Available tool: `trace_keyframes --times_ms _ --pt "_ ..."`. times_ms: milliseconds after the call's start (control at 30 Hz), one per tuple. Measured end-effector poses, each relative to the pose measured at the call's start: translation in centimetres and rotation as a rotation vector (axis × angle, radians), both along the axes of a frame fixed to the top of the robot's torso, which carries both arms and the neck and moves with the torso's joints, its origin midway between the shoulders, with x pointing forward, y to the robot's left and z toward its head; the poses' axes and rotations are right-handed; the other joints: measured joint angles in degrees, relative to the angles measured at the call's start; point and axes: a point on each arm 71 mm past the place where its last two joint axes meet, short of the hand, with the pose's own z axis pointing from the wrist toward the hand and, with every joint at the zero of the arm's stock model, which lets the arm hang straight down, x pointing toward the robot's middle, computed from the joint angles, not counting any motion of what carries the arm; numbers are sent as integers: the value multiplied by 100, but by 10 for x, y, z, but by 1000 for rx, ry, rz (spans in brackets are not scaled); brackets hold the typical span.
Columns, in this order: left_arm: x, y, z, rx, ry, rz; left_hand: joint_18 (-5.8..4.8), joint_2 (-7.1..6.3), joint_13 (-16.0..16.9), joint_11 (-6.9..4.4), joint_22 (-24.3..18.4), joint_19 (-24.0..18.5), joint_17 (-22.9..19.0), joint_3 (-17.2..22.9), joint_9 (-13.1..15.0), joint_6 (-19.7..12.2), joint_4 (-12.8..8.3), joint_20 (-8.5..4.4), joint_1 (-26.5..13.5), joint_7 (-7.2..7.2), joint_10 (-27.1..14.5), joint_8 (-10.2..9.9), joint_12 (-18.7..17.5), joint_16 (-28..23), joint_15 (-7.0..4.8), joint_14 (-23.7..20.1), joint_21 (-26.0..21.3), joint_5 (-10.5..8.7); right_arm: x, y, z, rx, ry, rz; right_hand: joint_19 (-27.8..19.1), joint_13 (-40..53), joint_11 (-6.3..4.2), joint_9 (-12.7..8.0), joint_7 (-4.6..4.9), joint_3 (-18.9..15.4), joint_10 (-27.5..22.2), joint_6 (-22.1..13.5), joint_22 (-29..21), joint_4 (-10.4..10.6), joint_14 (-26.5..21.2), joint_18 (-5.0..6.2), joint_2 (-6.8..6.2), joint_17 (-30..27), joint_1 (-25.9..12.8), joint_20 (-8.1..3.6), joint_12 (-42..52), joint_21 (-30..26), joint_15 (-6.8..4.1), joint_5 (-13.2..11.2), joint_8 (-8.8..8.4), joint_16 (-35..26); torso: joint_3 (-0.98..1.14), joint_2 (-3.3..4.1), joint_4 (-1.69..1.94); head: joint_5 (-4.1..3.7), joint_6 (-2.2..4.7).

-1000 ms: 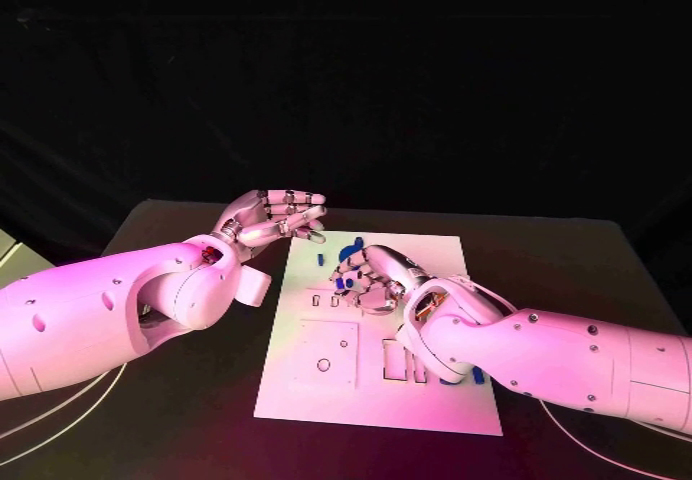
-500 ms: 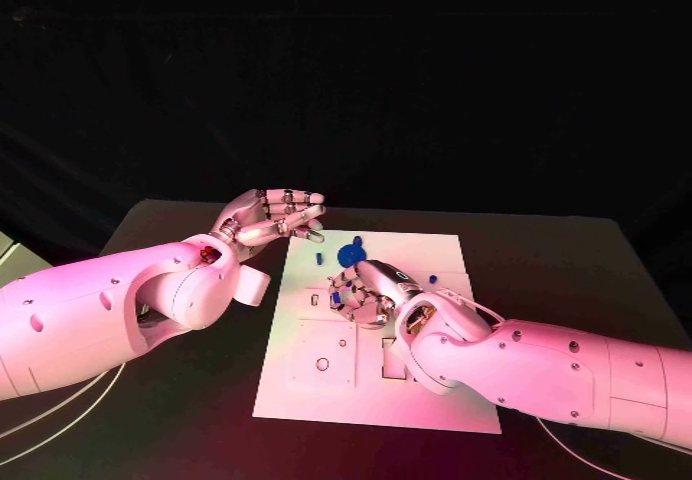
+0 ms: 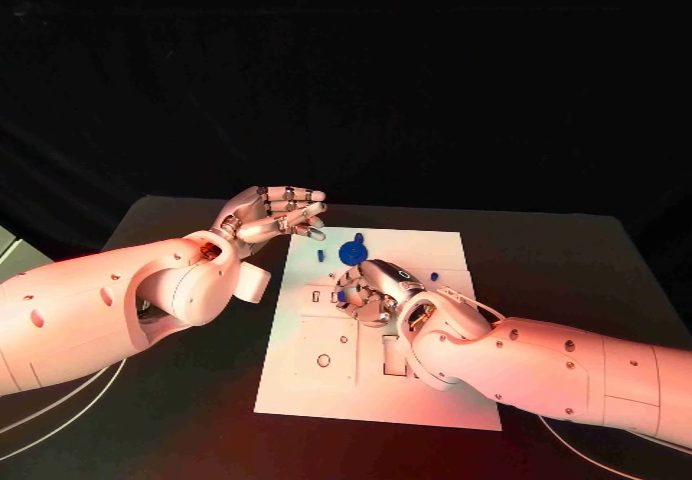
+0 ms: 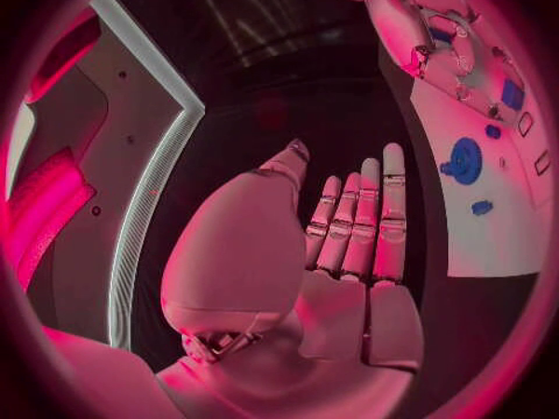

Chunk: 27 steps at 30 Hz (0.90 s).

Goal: Assemble the parts on the task board

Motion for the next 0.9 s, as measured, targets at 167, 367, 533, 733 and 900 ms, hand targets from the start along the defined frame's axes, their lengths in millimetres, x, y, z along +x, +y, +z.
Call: trace_keyframes --times_ms 167,367,533,733,900 --pt "0 0 0 0 2 -1 0 30 0 0 0 0 0 0 0 0 0 0 30 0 0 0 0 0 0 0 0 0 2 -1 -1 -7 2 -6 0 0 0 -4 1 -1 0 -1 0 0 0 0 0 0 0 0 0 0 0 0 -1 0 -2 -1 -3 10 -1" --pt "0 1 0 1 4 -1 0 30 0 0 0 0 3 0 0 0 0 0 30 0 0 0 0 0 0 0 0 0 3 -1 -2 -8 1 -7 0 0 0 -5 7 -5 0 -9 -1 -4 0 0 -38 -1 -38 0 0 0 0 -1 -6 0 -2 -1 1 14 -1" --pt "0 1 0 2 5 0 0 30 0 21 5 0 5 0 0 0 0 0 30 0 -21 0 0 0 0 0 0 0 4 -1 -2 -9 0 -8 0 0 0 -4 7 -5 0 -9 -1 -4 0 0 -68 -1 -68 0 0 0 0 -1 -6 0 -1 -2 -1 24 -11" --pt "0 1 0 2 5 0 0 30 1 21 5 0 4 0 0 0 0 0 30 0 -21 0 0 0 0 0 0 0 4 -1 -2 -12 1 -8 0 0 0 -4 26 -5 0 -28 -1 -4 -21 0 -150 -1 -150 0 0 0 21 0 -3 0 1 -2 -4 32 -13" --pt "0 1 0 2 5 0 0 30 1 21 4 0 4 0 0 0 0 0 30 0 -21 0 0 0 0 0 0 0 4 -1 -3 -15 3 -5 0 0 0 -11 26 -5 0 -28 -1 -4 -21 0 -150 -1 -150 0 0 0 21 0 -3 0 3 -2 -4 33 -19"
